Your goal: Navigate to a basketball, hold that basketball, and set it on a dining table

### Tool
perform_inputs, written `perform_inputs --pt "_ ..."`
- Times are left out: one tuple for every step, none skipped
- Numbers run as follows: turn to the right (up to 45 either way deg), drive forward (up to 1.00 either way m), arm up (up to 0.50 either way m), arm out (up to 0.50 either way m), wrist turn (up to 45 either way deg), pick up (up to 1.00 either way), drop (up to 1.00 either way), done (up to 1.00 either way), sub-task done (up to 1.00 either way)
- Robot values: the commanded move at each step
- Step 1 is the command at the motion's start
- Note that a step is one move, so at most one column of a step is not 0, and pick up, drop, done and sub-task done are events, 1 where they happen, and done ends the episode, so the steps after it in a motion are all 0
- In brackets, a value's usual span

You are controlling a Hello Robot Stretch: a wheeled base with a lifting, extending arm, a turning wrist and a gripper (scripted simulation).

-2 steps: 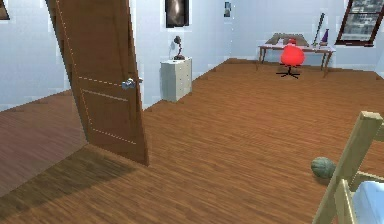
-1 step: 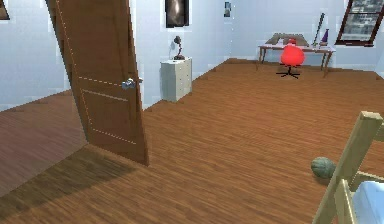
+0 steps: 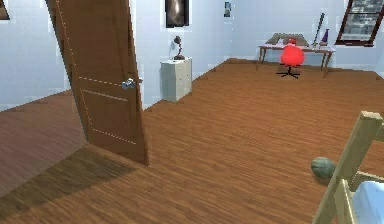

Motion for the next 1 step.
perform_inputs --pt "0.0 0.00 0.00 0.38 0.0 0.00 0.00 0.00 0.00"
